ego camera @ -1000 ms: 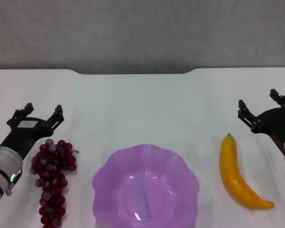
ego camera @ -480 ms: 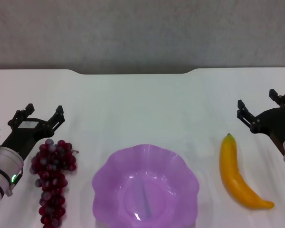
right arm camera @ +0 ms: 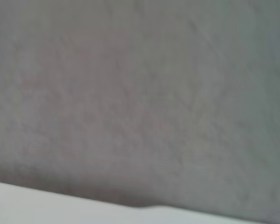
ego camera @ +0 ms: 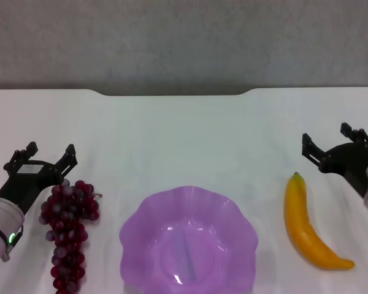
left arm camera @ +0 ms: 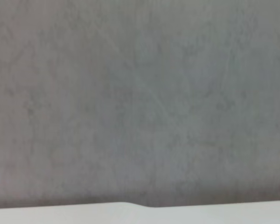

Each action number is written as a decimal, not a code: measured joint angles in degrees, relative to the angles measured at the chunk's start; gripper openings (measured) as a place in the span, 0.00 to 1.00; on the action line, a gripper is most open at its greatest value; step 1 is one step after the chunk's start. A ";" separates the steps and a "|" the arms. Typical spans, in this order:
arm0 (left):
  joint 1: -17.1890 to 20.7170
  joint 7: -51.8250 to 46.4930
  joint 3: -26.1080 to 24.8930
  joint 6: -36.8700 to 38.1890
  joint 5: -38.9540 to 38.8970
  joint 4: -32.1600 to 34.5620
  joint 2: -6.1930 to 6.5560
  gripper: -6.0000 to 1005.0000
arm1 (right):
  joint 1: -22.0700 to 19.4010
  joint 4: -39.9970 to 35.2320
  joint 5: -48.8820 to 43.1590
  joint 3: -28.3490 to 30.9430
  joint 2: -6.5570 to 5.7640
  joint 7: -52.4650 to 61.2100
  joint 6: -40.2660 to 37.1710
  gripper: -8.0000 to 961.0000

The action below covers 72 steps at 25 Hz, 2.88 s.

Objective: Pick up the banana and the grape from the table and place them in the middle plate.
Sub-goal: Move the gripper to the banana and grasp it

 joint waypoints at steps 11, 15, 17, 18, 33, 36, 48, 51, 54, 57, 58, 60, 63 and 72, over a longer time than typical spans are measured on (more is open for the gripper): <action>-0.44 -0.16 -0.09 -0.40 -0.34 -0.51 0.04 0.87 | -18.06 41.25 -0.36 44.29 -0.21 -26.82 59.68 0.92; -0.73 -0.05 -0.08 -0.40 -0.21 -0.47 0.05 0.87 | -16.02 43.93 -0.67 60.68 3.01 -27.18 83.95 0.92; -0.95 -0.07 -0.08 -0.41 -0.17 -0.43 0.02 0.87 | -13.01 42.59 -2.26 66.21 3.06 -25.75 91.87 0.92; -1.01 -0.10 -0.08 -0.40 -0.16 -0.40 0.02 0.87 | -11.14 41.59 -4.21 68.83 3.13 -24.78 95.40 0.92; -1.51 -0.20 -0.08 -0.40 -0.13 -0.34 0.07 0.87 | 10.76 19.76 -23.50 70.46 4.47 -22.46 101.52 0.92; -1.98 -0.28 -0.09 -0.40 -0.09 -0.25 0.10 0.87 | 11.42 17.09 -22.53 67.10 4.49 -22.31 99.23 0.92; -1.95 -0.36 -0.08 -0.40 -0.06 0.43 0.15 0.87 | 11.55 12.21 -21.11 66.47 4.53 -22.52 96.68 0.92; -1.99 -0.32 -0.08 -0.40 -0.07 0.44 0.12 0.87 | 11.82 11.18 -19.71 64.93 4.56 -22.70 96.24 0.92; -2.02 -0.32 -0.08 -0.40 -0.08 0.44 0.09 0.87 | 11.87 10.70 -19.17 64.70 4.55 -22.72 95.79 0.92; -2.06 -0.30 -0.08 -0.40 -0.09 0.44 0.07 0.87 | 11.87 10.03 -18.99 64.27 4.54 -22.73 95.75 0.92; -2.07 -0.29 -0.08 -0.40 -0.09 0.44 0.06 0.87 | 11.87 9.72 -18.99 64.13 4.53 -22.73 95.74 0.92; -2.08 -0.26 -0.08 -0.40 -0.09 0.44 0.06 0.87 | 11.92 9.13 -18.99 63.98 4.52 -22.72 95.73 0.92; -2.09 -0.22 -0.08 -0.40 -0.09 0.43 0.05 0.87 | 12.16 8.04 -18.99 63.96 4.46 -22.72 95.10 0.92; -2.10 -0.02 -0.08 -0.40 -0.10 0.43 0.00 0.87 | 13.76 3.68 -18.93 62.92 4.58 -23.41 91.88 0.92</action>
